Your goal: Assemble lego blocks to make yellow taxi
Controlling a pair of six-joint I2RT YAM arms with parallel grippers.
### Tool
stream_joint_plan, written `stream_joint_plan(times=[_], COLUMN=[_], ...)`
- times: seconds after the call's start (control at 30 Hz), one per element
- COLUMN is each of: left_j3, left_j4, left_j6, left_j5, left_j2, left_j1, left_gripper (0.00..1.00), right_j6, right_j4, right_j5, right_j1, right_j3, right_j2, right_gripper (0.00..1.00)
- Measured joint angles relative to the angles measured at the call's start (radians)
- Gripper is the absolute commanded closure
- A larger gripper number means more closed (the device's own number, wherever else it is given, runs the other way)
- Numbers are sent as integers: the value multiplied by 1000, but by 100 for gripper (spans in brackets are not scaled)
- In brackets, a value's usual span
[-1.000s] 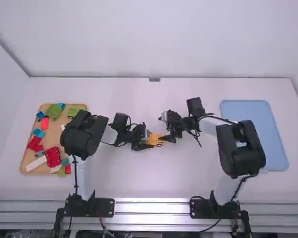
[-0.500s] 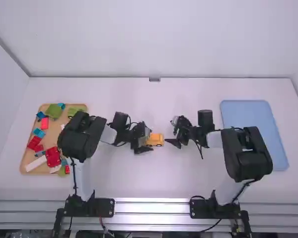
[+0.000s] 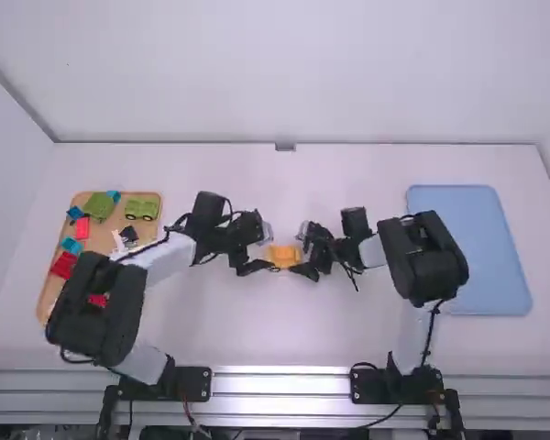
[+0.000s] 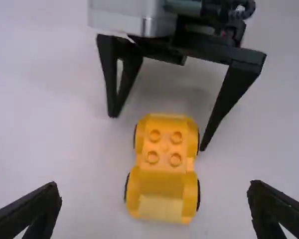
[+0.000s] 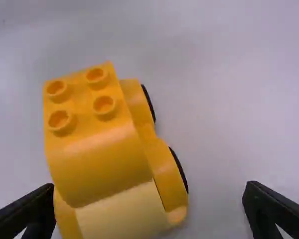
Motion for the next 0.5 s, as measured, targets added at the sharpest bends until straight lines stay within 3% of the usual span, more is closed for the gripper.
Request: stream_joint_plan(times=[0.17, 0.4, 0.5], left_j3=[0, 0, 0], left_j4=[-74, -67, -51], left_j6=[-83, -320, -420], left_j5=[-150, -372, -455], left_j2=[-134, -286, -316], left_j1=[1, 3, 8], left_gripper=[1, 1, 1], right_j6=[-58, -92, -93], right_j4=[2, 3, 0], right_j5=[-87, -70, -58], right_j1=[8, 98, 130], right_j3=[42, 100, 120], right_j2=[19, 76, 101], right_gripper=[2, 0, 6])
